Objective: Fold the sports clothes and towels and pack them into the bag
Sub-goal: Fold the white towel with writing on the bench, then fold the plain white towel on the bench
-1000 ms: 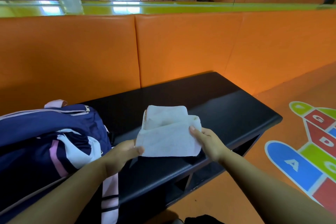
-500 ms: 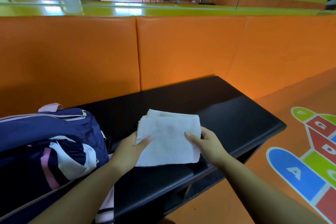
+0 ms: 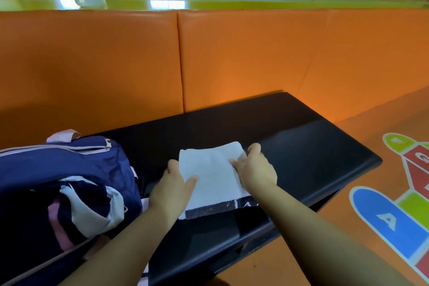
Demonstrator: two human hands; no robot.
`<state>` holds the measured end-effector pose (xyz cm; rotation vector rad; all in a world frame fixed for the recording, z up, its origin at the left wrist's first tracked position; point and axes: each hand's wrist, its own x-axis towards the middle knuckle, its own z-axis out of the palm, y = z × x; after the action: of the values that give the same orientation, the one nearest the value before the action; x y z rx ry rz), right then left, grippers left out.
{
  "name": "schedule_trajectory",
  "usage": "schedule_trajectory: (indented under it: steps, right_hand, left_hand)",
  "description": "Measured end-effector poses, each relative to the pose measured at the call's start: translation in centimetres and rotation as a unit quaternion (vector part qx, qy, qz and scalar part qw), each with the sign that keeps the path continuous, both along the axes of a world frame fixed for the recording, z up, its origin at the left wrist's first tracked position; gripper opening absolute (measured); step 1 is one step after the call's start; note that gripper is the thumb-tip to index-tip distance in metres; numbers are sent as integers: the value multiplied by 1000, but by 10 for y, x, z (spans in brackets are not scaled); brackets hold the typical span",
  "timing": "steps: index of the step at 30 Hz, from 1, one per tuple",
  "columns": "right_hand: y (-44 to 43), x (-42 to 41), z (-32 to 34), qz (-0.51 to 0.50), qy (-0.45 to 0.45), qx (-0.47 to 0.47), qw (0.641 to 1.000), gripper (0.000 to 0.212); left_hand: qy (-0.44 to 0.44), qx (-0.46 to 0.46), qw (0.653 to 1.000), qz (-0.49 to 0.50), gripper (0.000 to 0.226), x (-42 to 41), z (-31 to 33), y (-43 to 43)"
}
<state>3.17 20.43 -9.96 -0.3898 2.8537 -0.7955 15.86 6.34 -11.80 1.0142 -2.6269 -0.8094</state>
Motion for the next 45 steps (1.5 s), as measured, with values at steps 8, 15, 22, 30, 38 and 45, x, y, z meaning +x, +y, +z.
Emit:
schedule_trajectory:
  steps: [8,15,22,30,38,45]
  right_hand:
    - [6,14,-20,287,276,11,917,25]
    - [22,24,-15,337,89,103,931,95]
    - [18,24,8,335,46,175,925,60]
    - [8,44,78,356,106,235,898,47]
    - [-30,118,129,429,192,194,861,40]
    - [-100,212,148,508,267,102,812,29]
  left_hand:
    - [-5,-306,914,-265,56,-10,-8,-3]
    - [-144,-199,923,-296,55,-6,-10,-19]
    - [-187,-216,915,-286,48,-2,8,-15]
    - [-208,-237,903,-291,32,43,89,-22]
    - [-128,-269,927,-227,27,163,151,-63]
    - [-108,-284,943,-134,27,299,171,-118]
